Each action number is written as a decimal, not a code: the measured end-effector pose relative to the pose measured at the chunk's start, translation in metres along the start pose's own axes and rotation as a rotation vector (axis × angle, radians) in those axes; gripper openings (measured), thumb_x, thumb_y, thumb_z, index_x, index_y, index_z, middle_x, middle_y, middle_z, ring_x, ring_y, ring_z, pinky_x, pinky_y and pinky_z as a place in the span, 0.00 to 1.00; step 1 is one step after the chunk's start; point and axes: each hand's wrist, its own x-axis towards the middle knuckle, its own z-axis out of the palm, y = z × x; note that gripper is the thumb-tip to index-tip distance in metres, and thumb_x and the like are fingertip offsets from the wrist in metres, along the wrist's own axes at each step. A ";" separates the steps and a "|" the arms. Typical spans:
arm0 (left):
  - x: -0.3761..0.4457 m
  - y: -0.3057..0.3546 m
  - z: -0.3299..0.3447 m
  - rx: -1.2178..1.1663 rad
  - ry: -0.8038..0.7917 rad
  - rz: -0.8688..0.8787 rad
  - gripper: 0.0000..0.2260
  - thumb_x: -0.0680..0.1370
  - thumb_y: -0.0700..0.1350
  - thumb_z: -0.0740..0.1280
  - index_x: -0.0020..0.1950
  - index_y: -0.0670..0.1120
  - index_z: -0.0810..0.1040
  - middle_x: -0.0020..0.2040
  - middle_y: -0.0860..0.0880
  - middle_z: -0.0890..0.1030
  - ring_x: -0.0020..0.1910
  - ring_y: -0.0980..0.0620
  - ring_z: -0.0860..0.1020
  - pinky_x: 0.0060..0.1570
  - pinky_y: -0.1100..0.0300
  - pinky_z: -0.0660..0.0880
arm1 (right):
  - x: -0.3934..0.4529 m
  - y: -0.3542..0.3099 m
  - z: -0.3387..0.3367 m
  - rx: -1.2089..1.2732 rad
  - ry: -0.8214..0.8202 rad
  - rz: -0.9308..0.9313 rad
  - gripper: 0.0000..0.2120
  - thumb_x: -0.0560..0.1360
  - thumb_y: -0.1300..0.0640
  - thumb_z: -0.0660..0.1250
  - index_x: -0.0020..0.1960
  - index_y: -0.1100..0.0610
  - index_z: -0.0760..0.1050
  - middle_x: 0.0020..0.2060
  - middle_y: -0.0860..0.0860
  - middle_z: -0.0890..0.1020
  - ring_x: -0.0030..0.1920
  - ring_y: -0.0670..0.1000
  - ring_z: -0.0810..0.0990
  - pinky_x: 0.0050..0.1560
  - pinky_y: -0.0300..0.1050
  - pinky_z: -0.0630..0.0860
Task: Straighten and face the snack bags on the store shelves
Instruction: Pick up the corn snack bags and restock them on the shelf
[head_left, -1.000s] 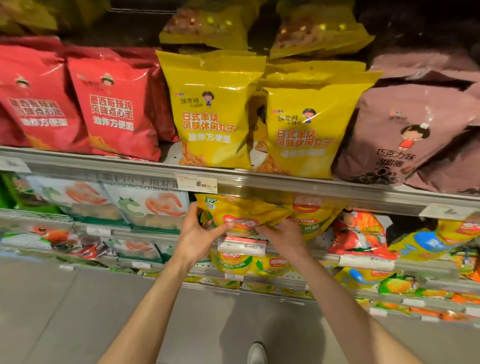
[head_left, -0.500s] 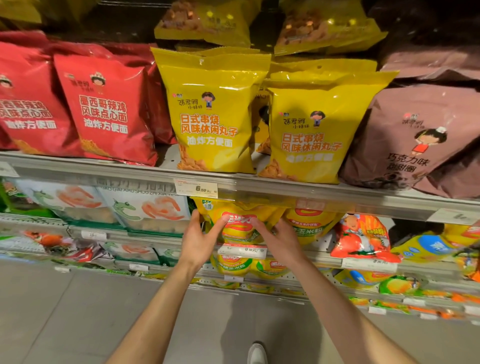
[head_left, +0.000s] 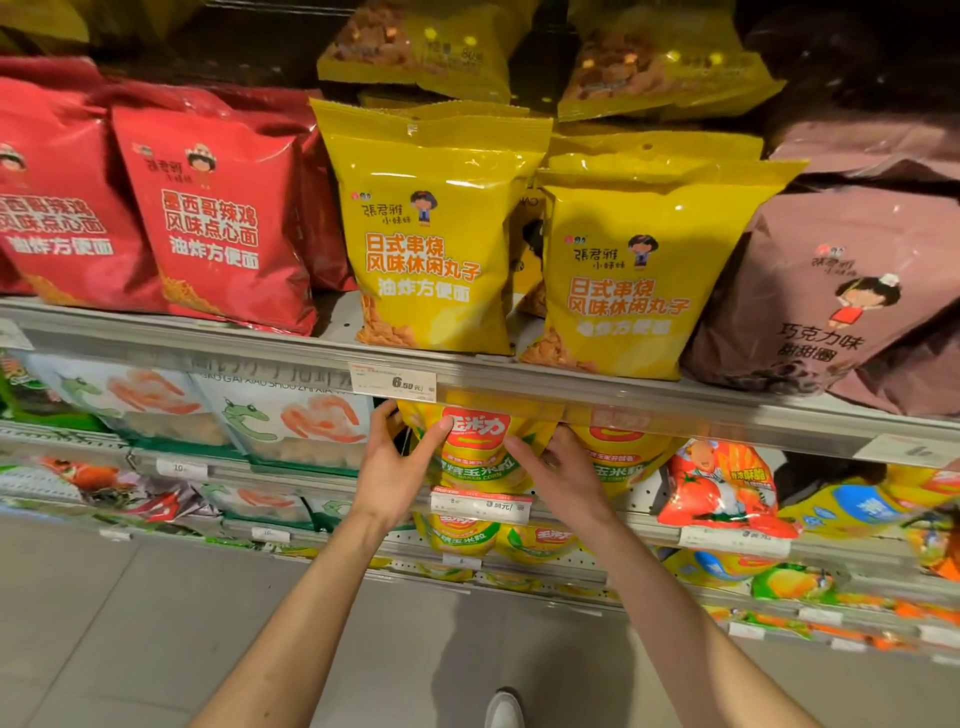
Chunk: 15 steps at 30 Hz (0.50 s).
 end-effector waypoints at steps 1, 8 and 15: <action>0.000 0.000 -0.001 -0.009 0.002 0.005 0.25 0.75 0.55 0.74 0.68 0.54 0.67 0.58 0.62 0.79 0.53 0.76 0.76 0.50 0.75 0.70 | -0.001 0.001 0.000 0.002 -0.003 0.011 0.25 0.71 0.31 0.71 0.59 0.48 0.77 0.55 0.42 0.85 0.59 0.46 0.82 0.62 0.51 0.79; -0.001 -0.001 -0.011 0.016 -0.032 0.022 0.31 0.79 0.53 0.71 0.80 0.52 0.63 0.70 0.56 0.75 0.70 0.59 0.72 0.72 0.57 0.67 | 0.005 -0.012 0.000 -0.043 -0.059 0.027 0.30 0.67 0.27 0.69 0.62 0.44 0.76 0.60 0.41 0.82 0.63 0.45 0.79 0.65 0.50 0.76; -0.017 -0.008 -0.022 0.015 0.030 0.045 0.24 0.80 0.48 0.71 0.74 0.52 0.69 0.69 0.52 0.76 0.68 0.54 0.74 0.70 0.53 0.72 | -0.021 -0.016 -0.019 0.002 -0.057 0.101 0.19 0.78 0.46 0.70 0.65 0.50 0.73 0.57 0.43 0.79 0.58 0.43 0.79 0.56 0.35 0.76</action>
